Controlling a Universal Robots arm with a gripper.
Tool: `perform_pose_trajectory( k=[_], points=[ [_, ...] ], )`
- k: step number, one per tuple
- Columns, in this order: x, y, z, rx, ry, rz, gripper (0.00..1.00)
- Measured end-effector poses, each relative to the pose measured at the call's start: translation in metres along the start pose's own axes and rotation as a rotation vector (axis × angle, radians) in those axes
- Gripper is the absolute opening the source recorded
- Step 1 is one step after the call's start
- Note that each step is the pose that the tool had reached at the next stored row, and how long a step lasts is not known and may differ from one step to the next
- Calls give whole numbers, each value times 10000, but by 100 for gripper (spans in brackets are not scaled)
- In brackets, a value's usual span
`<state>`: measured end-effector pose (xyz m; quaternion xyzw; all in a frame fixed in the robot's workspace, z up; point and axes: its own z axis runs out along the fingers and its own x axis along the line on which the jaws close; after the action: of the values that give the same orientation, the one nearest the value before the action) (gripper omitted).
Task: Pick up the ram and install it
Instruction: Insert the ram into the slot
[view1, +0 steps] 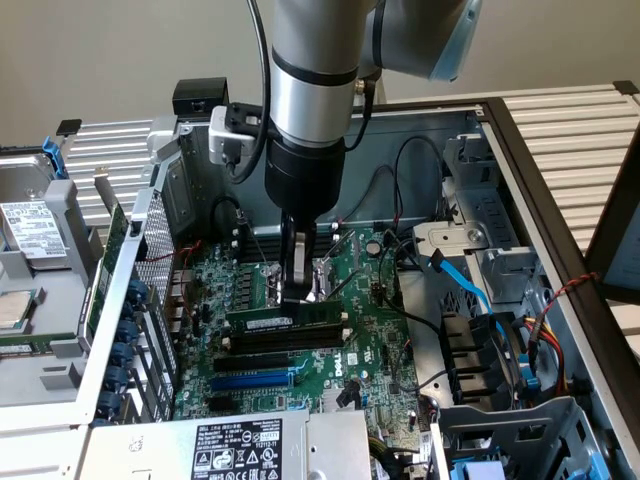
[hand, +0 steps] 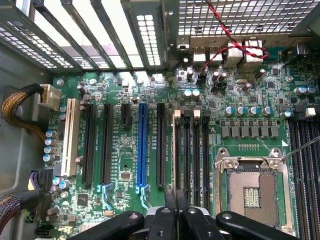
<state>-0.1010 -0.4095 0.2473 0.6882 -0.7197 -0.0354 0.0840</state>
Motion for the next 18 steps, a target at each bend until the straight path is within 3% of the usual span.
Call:
perform_pose_trajectory(
  k=[18],
  points=[
    [-17, -1, 9, -10, -23, 149, 12]
  ],
)
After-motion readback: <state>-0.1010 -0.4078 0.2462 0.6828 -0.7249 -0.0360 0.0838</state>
